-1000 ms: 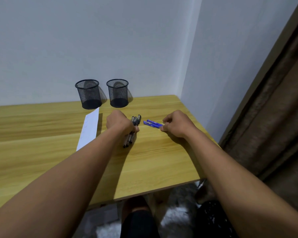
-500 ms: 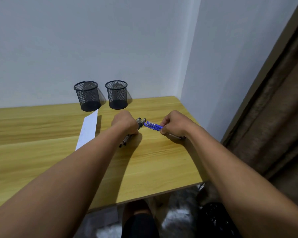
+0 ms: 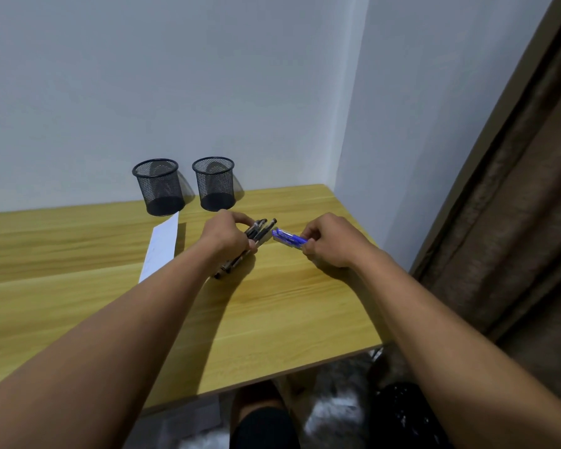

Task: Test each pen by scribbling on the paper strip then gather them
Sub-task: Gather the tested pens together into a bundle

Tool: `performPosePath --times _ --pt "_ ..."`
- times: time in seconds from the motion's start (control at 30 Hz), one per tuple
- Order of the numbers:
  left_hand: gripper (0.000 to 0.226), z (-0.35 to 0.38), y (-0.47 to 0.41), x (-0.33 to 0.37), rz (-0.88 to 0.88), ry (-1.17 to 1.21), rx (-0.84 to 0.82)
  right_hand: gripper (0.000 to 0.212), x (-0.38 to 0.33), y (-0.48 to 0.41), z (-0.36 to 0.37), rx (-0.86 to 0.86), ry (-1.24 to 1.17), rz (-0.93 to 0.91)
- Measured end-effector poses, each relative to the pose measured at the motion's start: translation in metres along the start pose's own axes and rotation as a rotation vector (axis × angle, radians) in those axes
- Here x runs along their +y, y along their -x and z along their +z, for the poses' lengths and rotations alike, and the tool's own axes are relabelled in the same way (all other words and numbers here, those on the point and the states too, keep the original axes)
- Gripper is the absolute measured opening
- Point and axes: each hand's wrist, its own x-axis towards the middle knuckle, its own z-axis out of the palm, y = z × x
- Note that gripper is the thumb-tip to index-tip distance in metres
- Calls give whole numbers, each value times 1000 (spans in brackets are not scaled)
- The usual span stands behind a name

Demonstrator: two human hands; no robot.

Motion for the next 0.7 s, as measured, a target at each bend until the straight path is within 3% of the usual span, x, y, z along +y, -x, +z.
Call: performPosePath --times 0.43,0.7 --pt "42 -31 19 22 254 438 81 7 -19 9 -23 258 -362 -60" --pt "49 -101 29 33 346 560 198 17 -85 -8 -38 233 -688 -157"
